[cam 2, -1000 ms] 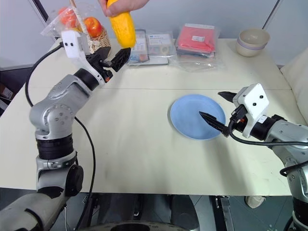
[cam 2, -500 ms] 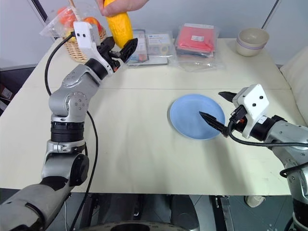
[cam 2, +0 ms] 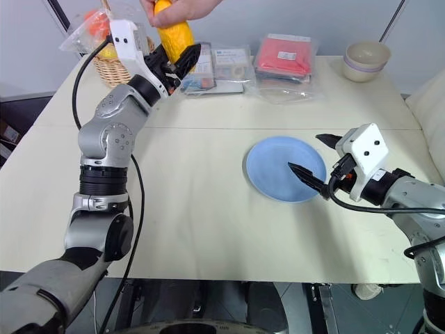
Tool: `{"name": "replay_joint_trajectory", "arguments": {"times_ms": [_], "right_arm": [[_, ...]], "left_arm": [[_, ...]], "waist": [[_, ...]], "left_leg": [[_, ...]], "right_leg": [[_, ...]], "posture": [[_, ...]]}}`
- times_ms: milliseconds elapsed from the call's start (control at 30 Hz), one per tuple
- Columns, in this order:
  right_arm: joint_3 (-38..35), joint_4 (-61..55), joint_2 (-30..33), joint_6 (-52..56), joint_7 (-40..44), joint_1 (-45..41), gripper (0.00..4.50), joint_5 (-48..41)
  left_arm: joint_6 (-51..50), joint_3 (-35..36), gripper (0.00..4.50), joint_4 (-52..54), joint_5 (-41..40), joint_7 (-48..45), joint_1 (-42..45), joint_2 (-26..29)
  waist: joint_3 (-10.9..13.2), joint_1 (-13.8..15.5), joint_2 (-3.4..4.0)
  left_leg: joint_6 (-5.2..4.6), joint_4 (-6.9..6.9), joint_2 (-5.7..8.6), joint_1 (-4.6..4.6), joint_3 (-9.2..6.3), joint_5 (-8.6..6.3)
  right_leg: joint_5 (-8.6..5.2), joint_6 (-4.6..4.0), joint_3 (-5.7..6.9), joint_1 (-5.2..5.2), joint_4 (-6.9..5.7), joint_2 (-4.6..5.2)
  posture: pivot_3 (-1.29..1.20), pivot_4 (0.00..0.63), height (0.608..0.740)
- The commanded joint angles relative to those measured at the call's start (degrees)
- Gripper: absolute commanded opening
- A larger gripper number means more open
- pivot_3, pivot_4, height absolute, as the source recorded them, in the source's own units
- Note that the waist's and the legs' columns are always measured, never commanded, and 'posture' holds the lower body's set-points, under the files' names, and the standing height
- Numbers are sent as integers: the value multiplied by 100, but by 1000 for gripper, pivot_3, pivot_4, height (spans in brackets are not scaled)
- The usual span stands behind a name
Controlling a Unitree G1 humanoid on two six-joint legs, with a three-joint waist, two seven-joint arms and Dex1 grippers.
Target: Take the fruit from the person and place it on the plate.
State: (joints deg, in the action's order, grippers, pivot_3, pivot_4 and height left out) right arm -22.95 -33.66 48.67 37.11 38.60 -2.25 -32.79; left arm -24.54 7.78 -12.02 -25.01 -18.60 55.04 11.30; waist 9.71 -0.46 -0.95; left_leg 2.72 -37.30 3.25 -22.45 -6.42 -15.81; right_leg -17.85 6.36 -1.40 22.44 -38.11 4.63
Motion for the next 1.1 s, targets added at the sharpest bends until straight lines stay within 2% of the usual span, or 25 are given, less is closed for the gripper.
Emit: {"name": "replay_joint_trajectory", "arguments": {"times_ms": [33, 300, 533, 667, 767, 933, 1100], "right_arm": [[-192, -206, 9, -95, -31, 13, 4500, -17], [-189, -230, -1, -90, -53, 46, 4500, -19], [-84, -245, -46, -61, -140, -68, 4500, -63], [-118, -452, -187, 48, -328, -65, 4500, -190], [-230, -674, -282, 130, -480, 57, 4500, -244], [-892, -1147, -439, 493, -1013, 14, 4500, -800], [-1714, -1706, -316, 998, -1743, -138, 4500, -1935]], "left_arm": [[136, 77, 2698, 95, -18, -40, 227, -11], [-52, -40, 2698, 63, -48, -225, 182, -3], [-417, -986, 2698, -604, 158, -1384, 393, -269], [8, -1810, 2698, -1522, 664, -2324, 658, -593], [378, -2095, 2698, -2533, 997, -2780, 961, -875], [991, -2266, 2698, -4183, 1521, -3154, 1410, -1323], [1462, -2301, 2698, -5294, 2019, -3245, 1703, -1650]], "waist": [[0, 1, 0], [0, -3, 0], [0, 26, 0], [0, 22, 0], [0, -6, 1], [-1, -27, 2], [0, -1, 0]], "left_leg": [[0, 0, 0, 0, 0, 0], [0, 0, 0, 0, -1, 0], [0, -2, 3, -1, -1, 0], [0, -2, 5, -3, 0, 0], [-2, -1, 5, -3, 2, -1], [-26, 2, 5, -2, 5, -14], [-30, 2, 3, -3, 3, -16]], "right_leg": [[0, 0, 0, 0, 0, 0], [0, 0, 0, 0, -1, -1], [0, 1, 2, -2, 0, -1], [1, 2, 2, -1, 1, 0], [1, 2, 2, -1, 2, 0], [1, 2, 1, 4, -1, -5], [1, 2, 1, 4, -1, -2]], "posture": [[0, 150, 740], [0, 150, 740], [0, 150, 740], [0, 150, 740], [0, 150, 740], [0, 150, 740], [0, 150, 740]]}}
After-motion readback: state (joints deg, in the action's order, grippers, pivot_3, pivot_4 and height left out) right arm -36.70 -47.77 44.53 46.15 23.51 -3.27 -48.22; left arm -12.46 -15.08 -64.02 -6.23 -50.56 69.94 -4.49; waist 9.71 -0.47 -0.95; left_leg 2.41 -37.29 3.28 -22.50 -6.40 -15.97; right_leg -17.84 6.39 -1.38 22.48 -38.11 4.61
